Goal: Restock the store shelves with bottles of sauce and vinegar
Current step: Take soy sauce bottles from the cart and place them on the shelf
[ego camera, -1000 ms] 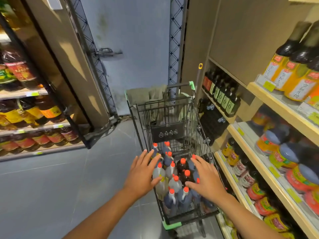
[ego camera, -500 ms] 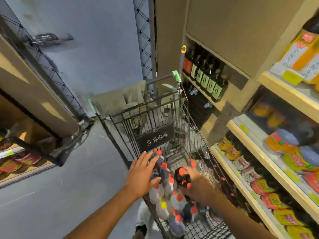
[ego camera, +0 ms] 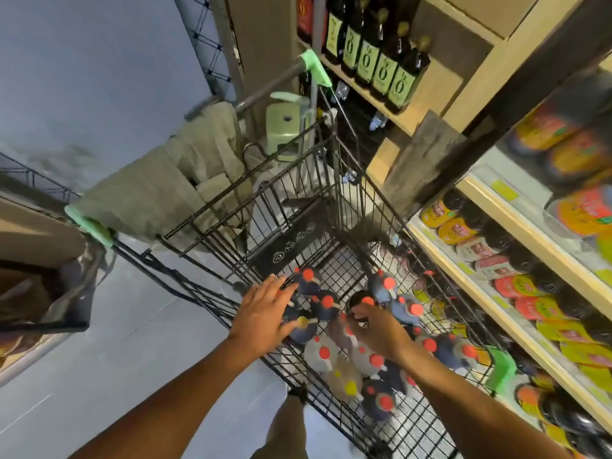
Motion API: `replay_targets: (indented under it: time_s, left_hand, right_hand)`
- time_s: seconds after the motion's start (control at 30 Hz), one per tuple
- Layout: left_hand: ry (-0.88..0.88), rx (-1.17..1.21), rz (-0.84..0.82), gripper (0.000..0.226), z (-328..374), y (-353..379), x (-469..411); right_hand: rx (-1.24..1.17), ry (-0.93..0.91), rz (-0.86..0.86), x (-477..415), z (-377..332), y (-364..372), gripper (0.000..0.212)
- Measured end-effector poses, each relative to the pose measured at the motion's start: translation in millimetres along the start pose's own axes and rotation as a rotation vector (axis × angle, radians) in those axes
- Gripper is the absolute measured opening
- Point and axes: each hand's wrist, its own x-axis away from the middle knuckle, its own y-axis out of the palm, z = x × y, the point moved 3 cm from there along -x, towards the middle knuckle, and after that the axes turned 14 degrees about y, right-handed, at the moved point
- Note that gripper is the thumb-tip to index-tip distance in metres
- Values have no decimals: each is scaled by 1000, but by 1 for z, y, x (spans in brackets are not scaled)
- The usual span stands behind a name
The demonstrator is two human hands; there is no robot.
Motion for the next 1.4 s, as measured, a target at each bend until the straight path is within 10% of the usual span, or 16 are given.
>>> replay_targets:
  time_s: [0.57,1.23,1.4]
  left_hand:
    - [105,-29,-25,66,-9,24,0]
    - [128,5,-57,70,-9,23,3]
    - [78,211,-54,81,-7,15,-2]
  right_hand:
    - [189,101,125,-97,-39,59,30]
    - [365,-244,259,-68,-38,-1,25]
    - [362,-366,233,-28,-54,-59,68]
